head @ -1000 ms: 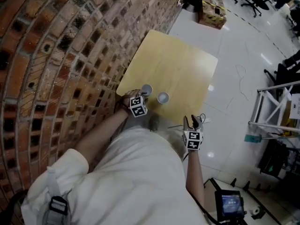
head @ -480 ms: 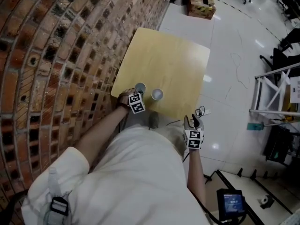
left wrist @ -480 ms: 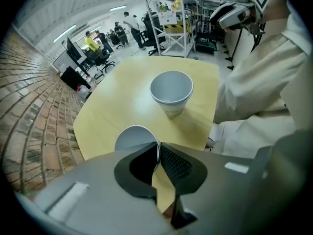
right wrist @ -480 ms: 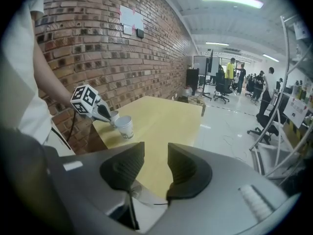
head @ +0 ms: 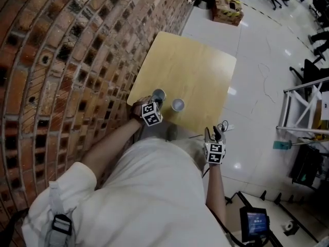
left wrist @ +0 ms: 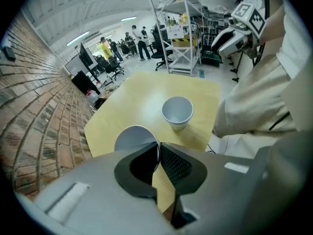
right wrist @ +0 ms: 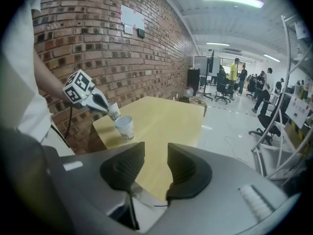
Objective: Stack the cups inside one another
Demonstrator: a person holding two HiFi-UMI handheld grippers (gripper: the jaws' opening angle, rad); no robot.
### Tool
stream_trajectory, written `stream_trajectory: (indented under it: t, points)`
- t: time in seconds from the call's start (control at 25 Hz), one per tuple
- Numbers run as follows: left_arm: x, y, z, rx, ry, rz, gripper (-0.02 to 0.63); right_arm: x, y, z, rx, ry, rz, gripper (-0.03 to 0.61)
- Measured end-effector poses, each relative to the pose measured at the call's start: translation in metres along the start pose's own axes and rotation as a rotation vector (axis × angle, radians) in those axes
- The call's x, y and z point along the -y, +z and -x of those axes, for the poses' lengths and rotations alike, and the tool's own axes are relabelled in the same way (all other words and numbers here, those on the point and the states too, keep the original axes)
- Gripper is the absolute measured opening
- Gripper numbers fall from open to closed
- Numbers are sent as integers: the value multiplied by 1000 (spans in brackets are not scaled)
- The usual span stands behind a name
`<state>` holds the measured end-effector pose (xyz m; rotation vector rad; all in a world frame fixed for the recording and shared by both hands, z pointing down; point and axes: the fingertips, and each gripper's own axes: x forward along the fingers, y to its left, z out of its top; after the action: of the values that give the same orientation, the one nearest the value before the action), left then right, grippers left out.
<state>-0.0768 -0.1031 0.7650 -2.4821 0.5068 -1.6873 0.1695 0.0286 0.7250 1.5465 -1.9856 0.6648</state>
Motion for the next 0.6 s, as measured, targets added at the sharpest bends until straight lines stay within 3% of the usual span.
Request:
stream_trajectory:
  t: [0.24,0.4,0.6]
  points:
    - [-8,46,46,131,63,-2,40,-2,2,-6,10,12,-1,152]
    - [-3,71,67,193,76,-65,40,-1,5,-11,14,16,5,152]
    - [17,91,71,217,33,-174,40,6,5,-11,17,-2,2,152]
